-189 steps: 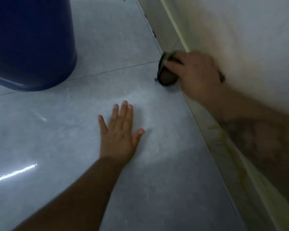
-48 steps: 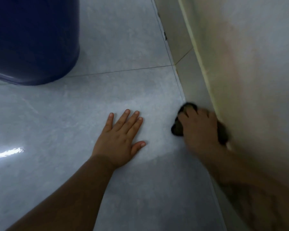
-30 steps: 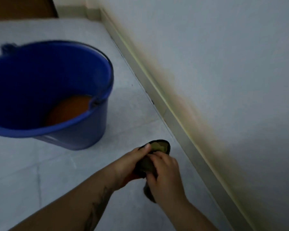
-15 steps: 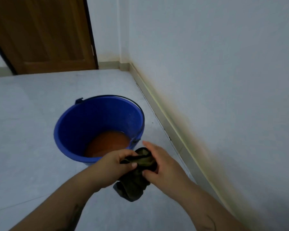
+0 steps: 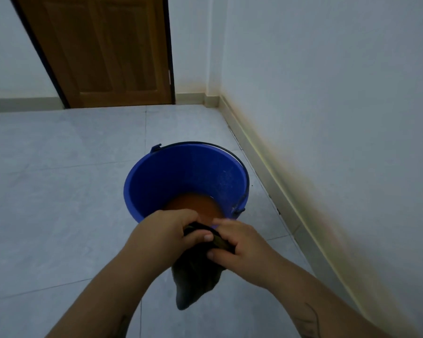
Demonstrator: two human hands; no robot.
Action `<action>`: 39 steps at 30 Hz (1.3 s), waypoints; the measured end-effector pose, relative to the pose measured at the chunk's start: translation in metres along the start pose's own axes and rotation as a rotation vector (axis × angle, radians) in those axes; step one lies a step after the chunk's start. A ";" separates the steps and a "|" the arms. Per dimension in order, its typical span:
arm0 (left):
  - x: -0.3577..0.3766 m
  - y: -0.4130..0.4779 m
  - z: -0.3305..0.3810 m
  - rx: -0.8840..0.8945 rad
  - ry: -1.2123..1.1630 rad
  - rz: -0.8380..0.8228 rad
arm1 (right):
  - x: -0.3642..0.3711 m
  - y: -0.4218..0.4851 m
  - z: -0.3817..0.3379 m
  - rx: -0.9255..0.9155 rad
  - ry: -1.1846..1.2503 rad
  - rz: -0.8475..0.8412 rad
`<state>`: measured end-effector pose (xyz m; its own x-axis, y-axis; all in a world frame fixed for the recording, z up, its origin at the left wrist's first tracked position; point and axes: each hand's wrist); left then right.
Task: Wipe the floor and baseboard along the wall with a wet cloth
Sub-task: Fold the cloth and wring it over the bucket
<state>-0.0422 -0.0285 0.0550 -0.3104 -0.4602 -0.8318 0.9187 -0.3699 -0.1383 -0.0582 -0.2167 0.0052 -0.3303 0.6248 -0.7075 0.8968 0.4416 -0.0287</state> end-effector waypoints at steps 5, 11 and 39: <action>-0.002 0.000 -0.022 -0.044 -0.038 0.071 | 0.011 0.004 -0.002 0.017 -0.215 -0.092; -0.017 -0.016 -0.058 -0.110 -0.216 -0.148 | -0.018 0.022 -0.003 0.078 -0.172 -0.151; 0.032 0.037 -0.113 0.101 0.174 0.101 | 0.017 0.082 0.010 0.346 -0.250 0.197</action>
<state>0.0093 0.0338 -0.0375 -0.1634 -0.3564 -0.9199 0.9111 -0.4122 -0.0021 0.0129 -0.1758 -0.0159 -0.1013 0.4818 -0.8704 0.9947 0.0630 -0.0809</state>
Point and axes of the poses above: each hand's wrist, its own y-axis towards the middle knuckle, its own x-axis out of the palm, z = x × y, and after that the axes turned 3 degrees about -y, right-handed
